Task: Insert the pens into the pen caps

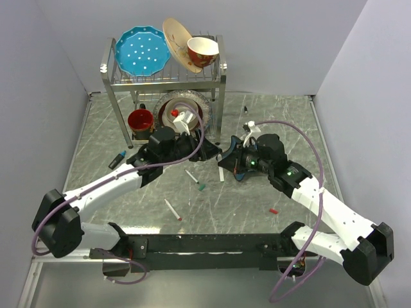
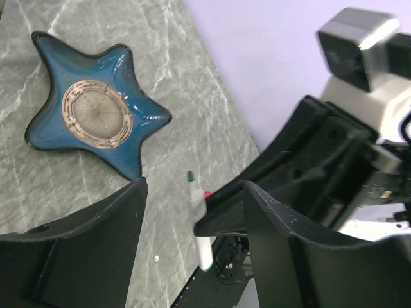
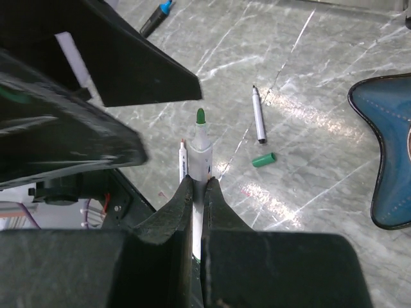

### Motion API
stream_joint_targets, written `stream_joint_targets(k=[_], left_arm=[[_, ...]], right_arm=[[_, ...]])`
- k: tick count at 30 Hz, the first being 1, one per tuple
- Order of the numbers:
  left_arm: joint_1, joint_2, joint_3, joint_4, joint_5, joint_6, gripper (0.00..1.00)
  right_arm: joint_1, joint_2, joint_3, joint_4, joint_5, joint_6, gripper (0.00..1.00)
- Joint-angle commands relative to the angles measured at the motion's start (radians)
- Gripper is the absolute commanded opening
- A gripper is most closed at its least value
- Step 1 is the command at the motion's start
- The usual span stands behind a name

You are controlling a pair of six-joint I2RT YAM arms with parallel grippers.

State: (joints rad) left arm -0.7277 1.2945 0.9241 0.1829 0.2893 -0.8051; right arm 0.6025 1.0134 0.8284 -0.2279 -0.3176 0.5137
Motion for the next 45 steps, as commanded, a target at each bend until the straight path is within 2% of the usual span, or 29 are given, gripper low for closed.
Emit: stream_joint_targets(k=[1,4,6,15,16,17,19,22,24,26,28,34,37,42,43,45], left_arm=[[-0.002,0.017,0.030,0.027,-0.018,0.009,0.65],[-0.003,0.029,0.022,0.036,-0.027,0.003,0.63],[-0.003,0.043,0.028,0.041,-0.012,0.004,0.57],[-0.009,0.077,0.024,0.046,0.040,-0.028,0.50],[-0.009,0.080,0.025,0.044,0.043,-0.028,0.47],[-0.009,0.084,0.027,0.043,0.045,-0.026,0.38],[-0.010,0.086,0.027,0.047,0.057,-0.031,0.30],[-0.010,0.094,0.032,0.069,0.082,-0.035,0.10],[-0.010,0.100,0.042,0.072,0.108,-0.039,0.01],[-0.010,0.101,0.047,0.075,0.119,-0.042,0.01],[-0.010,0.095,0.051,0.069,0.119,-0.040,0.01],[-0.009,0.075,0.079,0.046,0.096,-0.026,0.01],[-0.009,0.063,0.070,0.062,0.094,-0.032,0.01],[-0.009,0.055,0.050,0.078,0.096,-0.045,0.01],[-0.009,0.055,0.048,0.079,0.097,-0.046,0.01],[-0.009,0.051,0.044,0.082,0.099,-0.051,0.01]], right_arm=[[0.017,-0.016,0.009,0.055,0.012,0.022,0.00],[0.022,-0.016,0.008,0.056,0.026,0.026,0.00],[0.022,-0.022,0.003,0.065,0.034,0.031,0.00],[0.023,-0.006,0.002,0.091,0.051,0.046,0.00],[0.025,-0.004,-0.002,0.094,0.051,0.049,0.00],[0.022,0.001,-0.003,0.099,0.049,0.052,0.00],[0.025,0.007,-0.005,0.101,0.042,0.052,0.00],[0.025,0.016,-0.015,0.111,0.014,0.043,0.00],[0.025,0.010,-0.025,0.128,0.008,0.043,0.06],[0.025,0.004,-0.031,0.125,0.005,0.042,0.20],[0.025,-0.009,-0.047,0.124,0.000,0.031,0.30],[0.022,-0.073,-0.144,0.154,-0.034,0.017,0.46],[0.022,-0.076,-0.155,0.168,-0.069,0.019,0.46],[0.023,-0.110,-0.192,0.226,-0.109,0.054,0.33],[0.023,-0.113,-0.199,0.258,-0.115,0.060,0.28],[0.022,-0.113,-0.213,0.294,-0.129,0.080,0.27]])
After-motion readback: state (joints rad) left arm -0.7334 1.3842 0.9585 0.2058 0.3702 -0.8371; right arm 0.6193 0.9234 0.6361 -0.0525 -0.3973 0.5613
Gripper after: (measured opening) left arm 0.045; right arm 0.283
